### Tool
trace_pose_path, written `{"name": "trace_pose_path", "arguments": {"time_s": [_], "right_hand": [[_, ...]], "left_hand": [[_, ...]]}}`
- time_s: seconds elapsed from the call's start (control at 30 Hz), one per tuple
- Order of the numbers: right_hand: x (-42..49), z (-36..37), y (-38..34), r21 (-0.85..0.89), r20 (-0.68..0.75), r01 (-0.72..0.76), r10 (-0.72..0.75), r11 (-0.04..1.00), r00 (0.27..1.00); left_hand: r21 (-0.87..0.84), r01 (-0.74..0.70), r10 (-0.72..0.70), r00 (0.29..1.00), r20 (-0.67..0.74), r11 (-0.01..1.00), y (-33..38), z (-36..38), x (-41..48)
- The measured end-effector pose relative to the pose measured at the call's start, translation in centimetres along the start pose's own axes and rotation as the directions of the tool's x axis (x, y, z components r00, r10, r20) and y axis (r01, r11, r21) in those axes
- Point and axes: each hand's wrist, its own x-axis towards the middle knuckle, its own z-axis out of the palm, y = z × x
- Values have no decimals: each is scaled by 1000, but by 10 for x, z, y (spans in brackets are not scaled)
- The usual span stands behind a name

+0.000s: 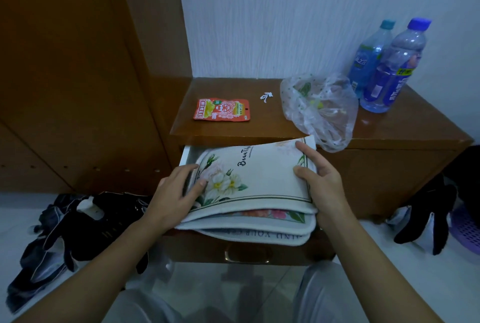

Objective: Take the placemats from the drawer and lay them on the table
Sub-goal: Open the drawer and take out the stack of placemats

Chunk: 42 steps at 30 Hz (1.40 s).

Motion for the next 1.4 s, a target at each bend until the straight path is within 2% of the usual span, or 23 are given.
{"name": "trace_pose_path", "arguments": {"time_s": [0.13, 0.23, 0.3, 0.37, 0.57, 0.77, 0.83, 1.0, 1.13, 1.23, 1.4], "right_hand": [[-8, -24, -6, -50, -8, 44, -44, 998, 999], [-18, -45, 5, -163, -9, 37, -39, 986, 999], [-24, -56, 17, -222, -15, 30, -34, 975, 999], [-29, -63, 27, -271, -7, 44, -48, 962, 999], [-31, -72, 37, -411, 39, 103, -95, 906, 995], [-32, -70, 34, -477, 31, 120, -120, 871, 992], [-39, -67, 25, -508, 46, 133, -127, 851, 991], [-68, -58, -23, -557, 53, 63, -40, 828, 998], [-96, -46, -89, -565, 12, 19, -14, 825, 1000], [-109, -34, -155, -558, -37, -31, 13, 830, 999], [-125, -10, -285, -537, -1, 4, -6, 844, 1000]], "left_hand": [[-57, 67, -65, 997, 38, 996, 12, 4, 3], [-246, 172, -123, 971, 204, 954, 30, 15, 3], [-303, 235, -135, 939, 317, 924, 36, 22, 6], [-326, 277, -148, 918, 369, 904, 34, 26, 10], [-232, 328, -214, 886, 411, 916, 24, 26, 19], [-465, 430, -320, 899, 299, 774, 27, 15, 20], [-477, 423, -337, 905, 259, 770, 39, 5, 14], [-442, 411, -292, 904, 313, 798, 86, -39, -5], [-473, 392, -304, 918, 253, 789, 141, -93, -27], [-499, 383, -329, 924, 197, 777, 185, -143, -38], [-512, 391, -383, 915, 126, 765, 264, -251, -48]]}}
